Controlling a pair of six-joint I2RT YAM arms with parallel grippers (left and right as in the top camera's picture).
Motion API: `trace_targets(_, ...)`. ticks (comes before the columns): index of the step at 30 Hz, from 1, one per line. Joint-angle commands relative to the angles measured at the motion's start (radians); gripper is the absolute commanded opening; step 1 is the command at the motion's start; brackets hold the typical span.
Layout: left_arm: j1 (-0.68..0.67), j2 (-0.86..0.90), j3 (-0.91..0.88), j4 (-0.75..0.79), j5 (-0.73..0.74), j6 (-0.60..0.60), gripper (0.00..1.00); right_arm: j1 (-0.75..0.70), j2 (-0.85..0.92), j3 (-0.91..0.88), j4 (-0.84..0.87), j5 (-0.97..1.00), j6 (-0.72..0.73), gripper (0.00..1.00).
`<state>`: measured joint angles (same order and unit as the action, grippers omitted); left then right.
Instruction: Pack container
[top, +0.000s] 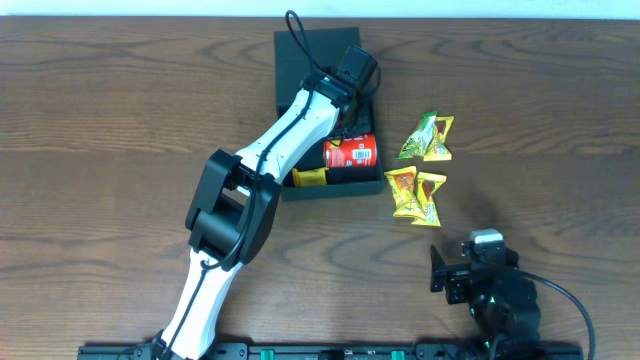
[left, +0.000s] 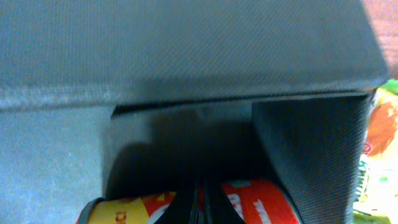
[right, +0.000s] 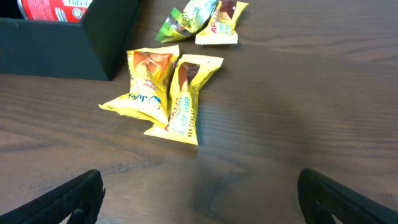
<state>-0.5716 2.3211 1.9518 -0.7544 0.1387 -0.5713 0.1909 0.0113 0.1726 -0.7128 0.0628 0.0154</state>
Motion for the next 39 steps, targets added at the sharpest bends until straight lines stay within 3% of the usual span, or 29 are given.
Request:
trace_targets(1,-0.008,0.014,-0.003,-0.026,0.019,0.018,0.06,-0.008,-0.005,-0.012,-0.002,0.004,0.011,0.99)
trace_targets(18,-0.02,0.012,0.0,-0.108,0.108,0.018,0.06,-0.008,-0.005,-0.012,-0.002,0.004,0.011,0.99)
trace_targets(28,-0.018,-0.001,0.094,-0.201,-0.122,0.061,0.06,-0.008,-0.005,-0.012,-0.002,0.004,0.011,0.99)
trace_targets(39,-0.018,-0.001,0.094,-0.282,-0.163,0.078,0.06,-0.008,-0.005,-0.012,-0.002,0.004,0.011,0.99)
